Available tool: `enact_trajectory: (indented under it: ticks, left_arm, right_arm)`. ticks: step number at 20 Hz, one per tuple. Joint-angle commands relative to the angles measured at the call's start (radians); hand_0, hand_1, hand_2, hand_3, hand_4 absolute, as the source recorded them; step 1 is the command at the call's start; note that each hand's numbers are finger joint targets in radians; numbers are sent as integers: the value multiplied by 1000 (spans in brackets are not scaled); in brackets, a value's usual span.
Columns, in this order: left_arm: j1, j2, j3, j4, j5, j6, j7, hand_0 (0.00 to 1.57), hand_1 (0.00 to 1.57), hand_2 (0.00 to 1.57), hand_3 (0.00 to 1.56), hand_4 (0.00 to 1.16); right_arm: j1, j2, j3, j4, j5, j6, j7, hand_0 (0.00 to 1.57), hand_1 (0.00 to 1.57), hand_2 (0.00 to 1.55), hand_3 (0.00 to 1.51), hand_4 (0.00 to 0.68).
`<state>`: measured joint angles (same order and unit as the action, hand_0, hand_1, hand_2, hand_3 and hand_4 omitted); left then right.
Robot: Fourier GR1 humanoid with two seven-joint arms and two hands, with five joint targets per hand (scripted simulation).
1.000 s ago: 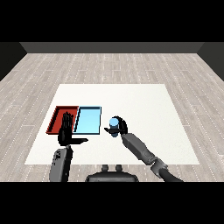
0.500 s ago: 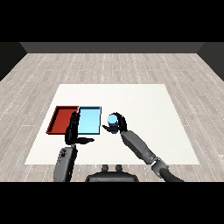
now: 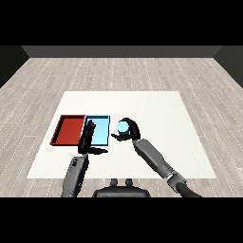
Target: Pick the blue can and put it in the blue box
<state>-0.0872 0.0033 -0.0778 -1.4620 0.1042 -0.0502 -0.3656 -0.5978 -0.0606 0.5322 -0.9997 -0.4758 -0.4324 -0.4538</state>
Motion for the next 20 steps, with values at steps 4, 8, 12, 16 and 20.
enact_trajectory:
  ticks: [4, 8, 12, 16, 20]
  left_arm:
    - [-52, -3, -78, 49, 4, 64, 36, 0, 0, 0, 0, 0]
    - [-78, -3, -81, 124, 21, 57, -18, 0, 0, 0, 0, 0]
    - [-115, -3, -227, 129, 23, 214, 2, 0, 0, 0, 0, 0]
    - [-186, -3, -179, 193, 37, 153, 23, 0, 0, 0, 0, 0]
    - [-256, -3, -237, 327, 122, 236, -26, 0, 0, 0, 0, 0]
  right_arm:
    - [16, -60, -128, -44, 57, 138, 47, 1440, 1440, 1444, 1421, 665]
    - [45, -41, -144, -152, 129, 119, 109, 1432, 1432, 1448, 1419, 659]
    - [15, -34, -204, -104, 129, 181, 110, 1435, 1435, 1433, 1406, 661]
    - [102, -4, -174, -214, 218, 163, 143, 1422, 1422, 1444, 1411, 661]
    - [127, 11, -204, -254, 229, 190, 148, 1419, 1419, 1448, 1416, 660]
